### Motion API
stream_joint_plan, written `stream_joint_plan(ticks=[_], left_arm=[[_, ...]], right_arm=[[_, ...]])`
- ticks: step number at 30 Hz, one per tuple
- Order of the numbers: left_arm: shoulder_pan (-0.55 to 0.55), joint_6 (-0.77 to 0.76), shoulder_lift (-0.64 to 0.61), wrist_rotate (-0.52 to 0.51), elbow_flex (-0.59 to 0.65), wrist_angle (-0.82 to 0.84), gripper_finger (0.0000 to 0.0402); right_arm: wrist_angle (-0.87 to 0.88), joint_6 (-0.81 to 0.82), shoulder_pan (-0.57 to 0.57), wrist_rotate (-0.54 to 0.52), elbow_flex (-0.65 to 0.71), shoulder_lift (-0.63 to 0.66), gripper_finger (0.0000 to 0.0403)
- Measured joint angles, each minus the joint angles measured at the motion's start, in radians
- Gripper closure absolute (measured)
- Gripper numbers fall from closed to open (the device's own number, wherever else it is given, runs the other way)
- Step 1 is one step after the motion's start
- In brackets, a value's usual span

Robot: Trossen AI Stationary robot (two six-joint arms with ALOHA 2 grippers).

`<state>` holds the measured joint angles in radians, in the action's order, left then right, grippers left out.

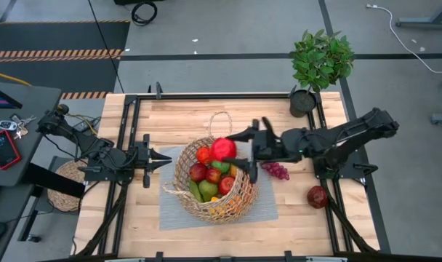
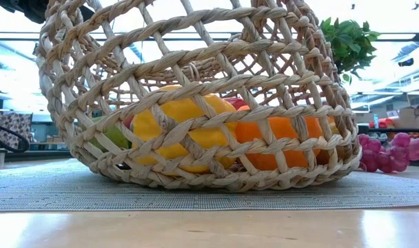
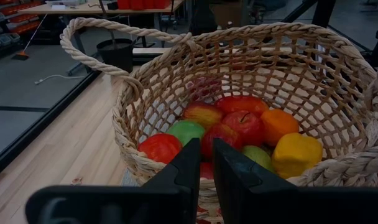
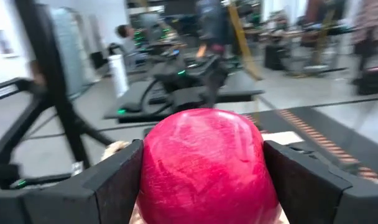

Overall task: Build produce basket
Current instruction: Put the red apple into the basket

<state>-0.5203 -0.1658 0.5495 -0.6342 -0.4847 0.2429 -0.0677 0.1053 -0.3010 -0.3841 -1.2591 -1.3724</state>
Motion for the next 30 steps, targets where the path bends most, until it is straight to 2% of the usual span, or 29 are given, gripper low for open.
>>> stream_joint_plan(ticks=[5, 12, 20, 25, 27, 30], left_arm=[[0.0, 0.0, 0.0, 0.0, 0.0, 0.0, 0.0353], [0.0, 0.0, 0.0, 0.0, 0.0, 0.0, 0.0353], [0.0, 0.0, 0.0, 0.0, 0.0, 0.0, 0.0353], [0.0, 0.0, 0.0, 0.0, 0.0, 0.0, 0.0353], [0.0, 0.0, 0.0, 0.0, 0.0, 0.0, 0.0353], [0.0, 0.0, 0.0, 0.0, 0.0, 0.0, 0.0353]], right_arm=[[0.026, 0.026, 0.046, 0.128, -0.026, -0.057, 0.0082], [0.153, -0.021, 0.062, 0.197, -0.179, -0.153, 0.0082], [0.274, -0.117, 0.061, 0.197, -0.318, -0.255, 0.0082], [0.313, -0.293, 0.044, 0.185, -0.346, -0.282, 0.0082], [0.32, -0.389, 0.03, 0.143, -0.347, -0.281, 0.0082], [0.337, -0.547, 0.005, 0.027, -0.347, -0.28, 0.0082]])
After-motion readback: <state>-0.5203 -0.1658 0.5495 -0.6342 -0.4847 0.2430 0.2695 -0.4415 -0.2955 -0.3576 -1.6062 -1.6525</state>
